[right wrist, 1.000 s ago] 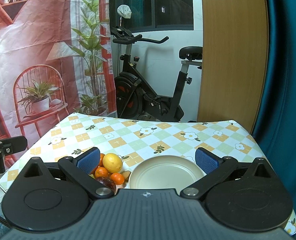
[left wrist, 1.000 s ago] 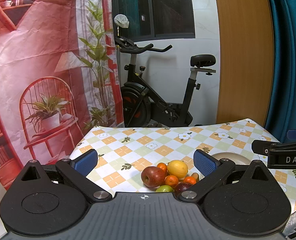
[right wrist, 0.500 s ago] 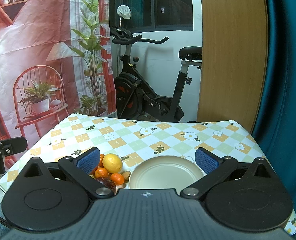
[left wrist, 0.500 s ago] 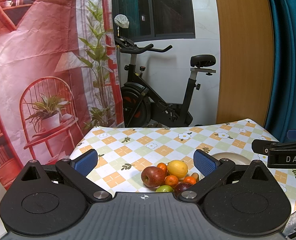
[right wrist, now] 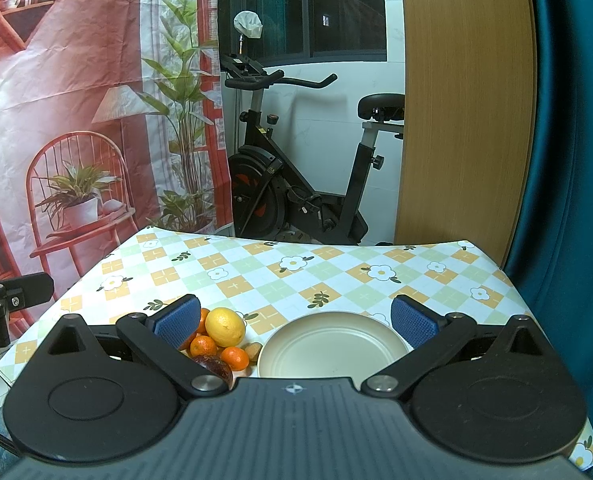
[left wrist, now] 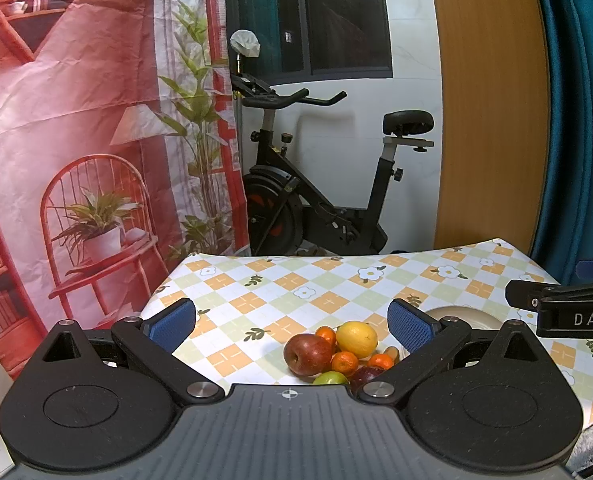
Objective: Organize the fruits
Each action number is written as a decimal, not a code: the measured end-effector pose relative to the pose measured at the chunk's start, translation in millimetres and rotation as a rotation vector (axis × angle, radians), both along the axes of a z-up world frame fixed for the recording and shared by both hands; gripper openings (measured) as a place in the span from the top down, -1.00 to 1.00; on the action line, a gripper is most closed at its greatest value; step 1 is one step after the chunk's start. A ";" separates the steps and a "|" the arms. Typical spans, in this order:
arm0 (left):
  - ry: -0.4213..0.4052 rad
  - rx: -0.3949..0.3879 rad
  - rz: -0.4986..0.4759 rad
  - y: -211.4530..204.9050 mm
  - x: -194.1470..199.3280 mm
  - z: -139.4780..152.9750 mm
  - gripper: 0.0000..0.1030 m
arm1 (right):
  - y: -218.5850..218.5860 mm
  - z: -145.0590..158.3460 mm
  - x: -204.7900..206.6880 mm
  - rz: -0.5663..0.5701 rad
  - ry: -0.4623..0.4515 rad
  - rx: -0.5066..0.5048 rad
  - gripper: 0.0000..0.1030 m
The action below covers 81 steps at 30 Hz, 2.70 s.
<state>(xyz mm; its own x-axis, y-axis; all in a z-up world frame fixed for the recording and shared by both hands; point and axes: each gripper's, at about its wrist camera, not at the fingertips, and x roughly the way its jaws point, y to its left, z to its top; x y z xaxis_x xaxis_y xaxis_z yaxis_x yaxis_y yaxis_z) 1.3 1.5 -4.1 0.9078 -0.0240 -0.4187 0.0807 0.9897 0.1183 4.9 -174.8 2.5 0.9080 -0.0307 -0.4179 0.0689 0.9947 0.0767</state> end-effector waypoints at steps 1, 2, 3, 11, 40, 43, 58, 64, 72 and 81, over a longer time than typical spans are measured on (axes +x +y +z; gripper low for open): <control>0.000 -0.001 0.001 0.5 -0.4 1.0 -1.00 | 0.5 -0.4 -0.5 0.000 -0.001 0.000 -1.00; -0.001 -0.002 0.001 0.8 -0.6 1.3 -1.00 | 0.6 -0.3 -0.4 0.001 -0.001 0.000 -1.00; -0.002 -0.003 0.002 1.2 -0.8 1.5 -1.00 | 0.4 -0.1 -0.3 0.000 -0.001 0.000 -1.00; -0.018 0.001 -0.014 1.8 0.3 0.4 -1.00 | -0.8 1.7 -0.1 0.007 -0.007 -0.002 -1.00; 0.131 -0.108 -0.064 24.7 60.7 -78.1 -0.82 | 8.7 -89.5 58.0 0.225 -0.041 0.011 -1.00; 0.139 -0.053 -0.055 20.8 55.2 -84.5 -0.82 | 18.0 -104.2 53.3 0.253 0.002 -0.033 -1.00; 0.280 -0.152 -0.136 32.4 65.2 -101.4 -0.33 | 40.1 -130.0 44.8 0.411 0.166 -0.029 -0.83; 0.314 -0.157 -0.175 26.5 66.8 -109.3 -0.31 | 43.6 -134.5 42.2 0.446 0.226 -0.014 -0.54; 0.379 -0.225 -0.193 31.4 74.5 -122.5 -0.31 | 55.0 -145.2 42.4 0.563 0.289 0.016 -0.14; 0.423 -0.253 -0.232 23.4 81.2 -136.2 -0.31 | 50.6 -157.3 59.4 0.598 0.332 0.144 -0.14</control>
